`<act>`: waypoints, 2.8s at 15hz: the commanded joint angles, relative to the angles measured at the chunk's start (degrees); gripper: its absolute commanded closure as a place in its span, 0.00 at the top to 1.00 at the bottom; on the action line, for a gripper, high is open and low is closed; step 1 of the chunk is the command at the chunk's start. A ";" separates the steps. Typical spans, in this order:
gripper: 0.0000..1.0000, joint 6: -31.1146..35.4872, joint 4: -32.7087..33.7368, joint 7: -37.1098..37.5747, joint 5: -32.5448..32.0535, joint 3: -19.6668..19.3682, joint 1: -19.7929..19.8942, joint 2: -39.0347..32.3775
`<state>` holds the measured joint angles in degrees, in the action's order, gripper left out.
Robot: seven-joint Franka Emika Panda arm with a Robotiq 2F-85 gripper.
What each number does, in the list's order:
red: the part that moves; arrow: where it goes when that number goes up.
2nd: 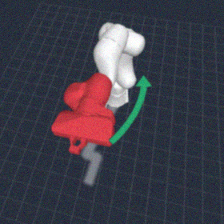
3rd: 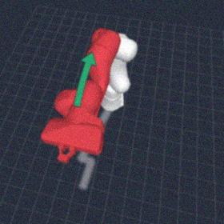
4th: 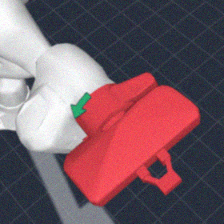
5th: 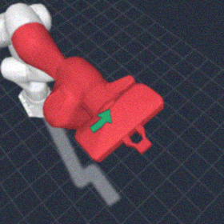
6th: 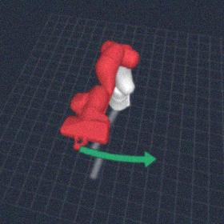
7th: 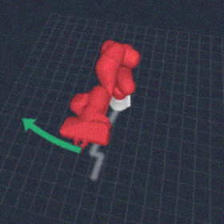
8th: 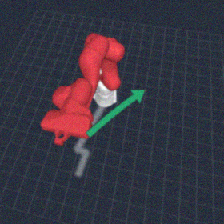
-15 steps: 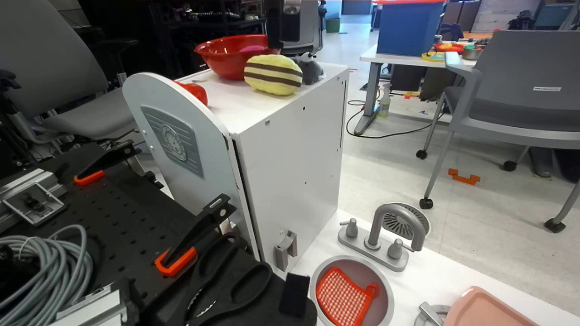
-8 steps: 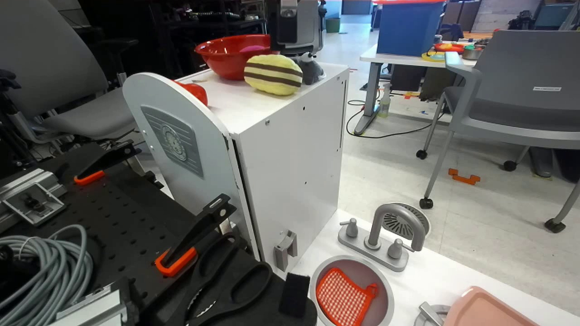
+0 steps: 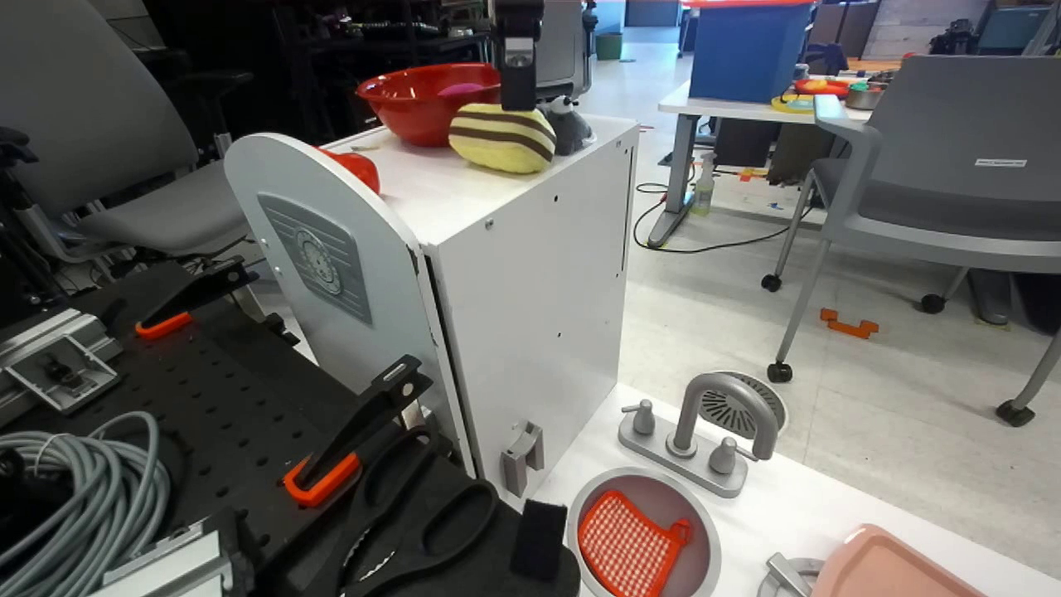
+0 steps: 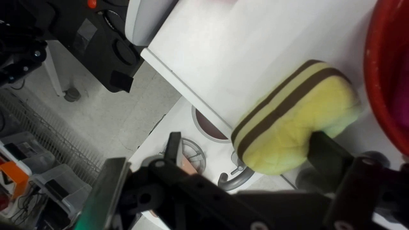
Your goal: Put the yellow object in the bowl
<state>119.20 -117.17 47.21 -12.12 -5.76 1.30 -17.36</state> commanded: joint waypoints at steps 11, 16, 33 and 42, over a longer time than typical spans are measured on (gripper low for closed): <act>0.72 -0.87 2.35 2.89 -3.01 -1.35 -2.45 -2.08; 0.32 -1.10 2.32 3.93 -4.34 -1.60 -2.47 -2.19; 0.01 1.58 -3.38 8.72 -13.74 -1.74 -3.22 5.54; 0.01 17.97 -10.50 2.62 -19.04 -0.65 -1.24 12.40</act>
<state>131.08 -123.99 53.09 -29.69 -6.64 -0.70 -8.23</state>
